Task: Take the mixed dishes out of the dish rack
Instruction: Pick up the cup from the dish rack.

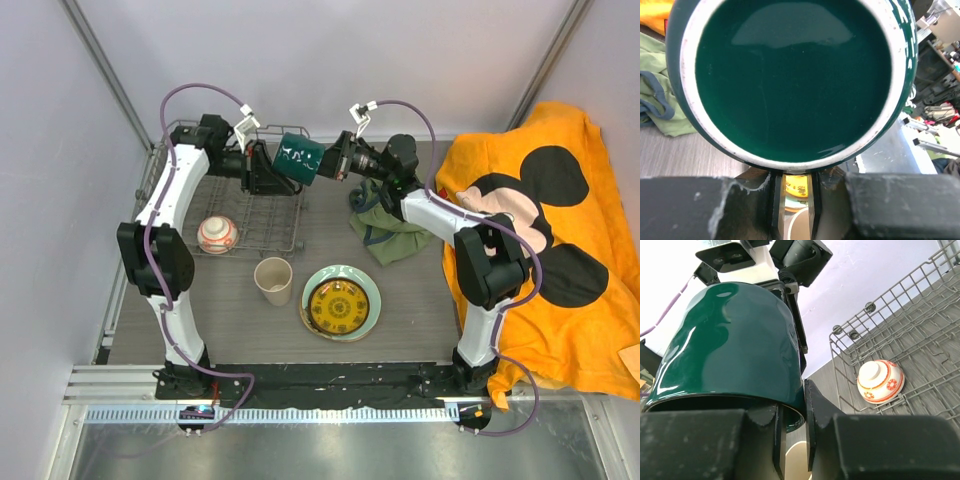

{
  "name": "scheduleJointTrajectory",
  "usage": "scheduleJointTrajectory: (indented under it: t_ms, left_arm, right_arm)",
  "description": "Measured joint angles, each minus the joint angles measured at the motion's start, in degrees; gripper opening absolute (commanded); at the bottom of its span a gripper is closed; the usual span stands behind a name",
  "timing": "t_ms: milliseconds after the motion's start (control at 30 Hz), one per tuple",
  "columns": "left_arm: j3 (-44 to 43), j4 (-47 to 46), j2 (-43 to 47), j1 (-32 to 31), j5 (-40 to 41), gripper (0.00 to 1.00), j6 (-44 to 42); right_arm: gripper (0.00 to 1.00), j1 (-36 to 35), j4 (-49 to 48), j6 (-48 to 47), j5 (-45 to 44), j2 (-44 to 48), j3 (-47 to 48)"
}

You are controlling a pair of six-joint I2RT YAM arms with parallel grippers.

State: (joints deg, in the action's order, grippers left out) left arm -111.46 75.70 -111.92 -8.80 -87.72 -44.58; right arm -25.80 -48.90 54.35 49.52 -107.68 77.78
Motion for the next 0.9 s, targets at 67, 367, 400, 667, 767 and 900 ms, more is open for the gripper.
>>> scheduleJointTrajectory:
  t_ms: [67, 367, 400, 667, 767, 900]
  left_arm:
    - [0.37, 0.04, 0.00, 0.00, -0.48, 0.10, -0.72]
    - [2.60, 0.50, -0.07, -1.14, 1.01, 0.62, -2.93]
    - [2.93, 0.72, -0.13, -1.60, 1.25, 0.66, -3.19]
    - [3.82, 1.27, -0.37, -2.62, 2.47, 0.85, -4.39]
    - [4.17, 1.31, -0.31, -1.99, 2.51, 0.87, -4.52]
    - [5.49, 1.29, 0.04, -0.24, 2.60, 0.88, -5.20]
  right_arm:
    - [0.01, 0.02, -0.22, 0.07, 0.33, 0.00, 0.00]
    - [0.01, -0.07, -0.57, 0.83, -0.59, 0.00, -0.79]
    - [0.01, -0.07, -0.72, 1.07, -0.76, 0.00, -0.79]
    - [0.01, 0.11, -0.79, 1.53, -1.22, 0.00, -0.81]
    - [0.01, 0.13, -0.79, 1.53, -1.20, 0.00, -0.87]
    - [0.01, 0.26, -0.81, 1.53, -1.22, 0.00, -0.96]
